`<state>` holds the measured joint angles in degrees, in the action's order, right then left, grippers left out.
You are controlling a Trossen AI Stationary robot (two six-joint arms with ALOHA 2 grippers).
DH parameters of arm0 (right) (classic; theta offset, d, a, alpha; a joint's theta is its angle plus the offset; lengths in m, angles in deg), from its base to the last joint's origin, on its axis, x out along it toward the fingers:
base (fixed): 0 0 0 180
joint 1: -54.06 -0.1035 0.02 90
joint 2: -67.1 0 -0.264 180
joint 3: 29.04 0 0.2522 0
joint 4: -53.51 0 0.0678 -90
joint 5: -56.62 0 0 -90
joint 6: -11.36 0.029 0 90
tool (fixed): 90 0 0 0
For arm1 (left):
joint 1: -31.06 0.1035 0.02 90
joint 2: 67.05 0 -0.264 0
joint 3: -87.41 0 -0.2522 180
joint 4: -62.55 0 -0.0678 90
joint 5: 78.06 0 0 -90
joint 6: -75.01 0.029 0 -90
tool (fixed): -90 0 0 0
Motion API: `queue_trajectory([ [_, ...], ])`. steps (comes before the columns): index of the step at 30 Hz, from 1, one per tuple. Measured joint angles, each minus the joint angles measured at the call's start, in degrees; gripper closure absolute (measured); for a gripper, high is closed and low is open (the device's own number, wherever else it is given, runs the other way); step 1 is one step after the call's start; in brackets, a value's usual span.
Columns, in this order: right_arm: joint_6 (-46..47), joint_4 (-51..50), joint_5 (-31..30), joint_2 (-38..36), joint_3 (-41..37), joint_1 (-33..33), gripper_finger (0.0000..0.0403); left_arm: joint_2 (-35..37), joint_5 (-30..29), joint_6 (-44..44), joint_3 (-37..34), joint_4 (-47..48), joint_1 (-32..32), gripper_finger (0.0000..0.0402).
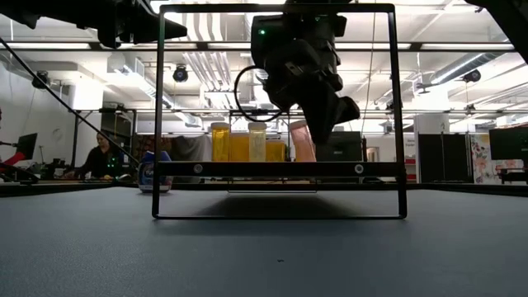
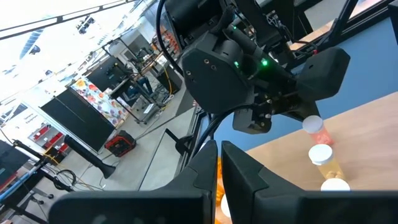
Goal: Pick and place medicine bottles onto shelf by color
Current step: Put the small pink pill bottle on the shelf
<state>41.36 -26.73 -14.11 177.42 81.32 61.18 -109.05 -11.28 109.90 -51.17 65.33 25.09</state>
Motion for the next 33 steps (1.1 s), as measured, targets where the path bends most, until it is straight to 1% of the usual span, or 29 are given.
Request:
queue_trajectory([
  [14,0.0,-3.4,-0.1,0.0,-0.3,-0.3,0.0376,0.0,0.0,0.0,0.0,0.0,0.0,0.0398],
  [21,-1.1,-3.7,2.6,0.0,-0.9,-1.3,0.0376,0.0,0.0,0.0,0.0,0.9,0.0,0.0398],
  [25,-1.7,-2.7,2.7,0.0,-0.9,-2.0,0.0376,0.0,0.0,0.0,0.0,0.9,0.0,0.0398],
  [28,-2.8,1.0,2.5,0.0,-0.9,-2.5,0.0376,0.0,0.0,0.0,0.0,0.9,0.0,0.0398],
  [31,-2.8,4.0,1.3,0.0,-0.9,-2.5,0.0376,0.0,0.0,0.0,0.0,0.9,0.0,0.0398],
  [33,-2.7,4.3,-0.5,0.0,-0.9,-2.5,0.0376,0.0,0.0,0.0,0.0,0.9,0.0,0.0398],
])
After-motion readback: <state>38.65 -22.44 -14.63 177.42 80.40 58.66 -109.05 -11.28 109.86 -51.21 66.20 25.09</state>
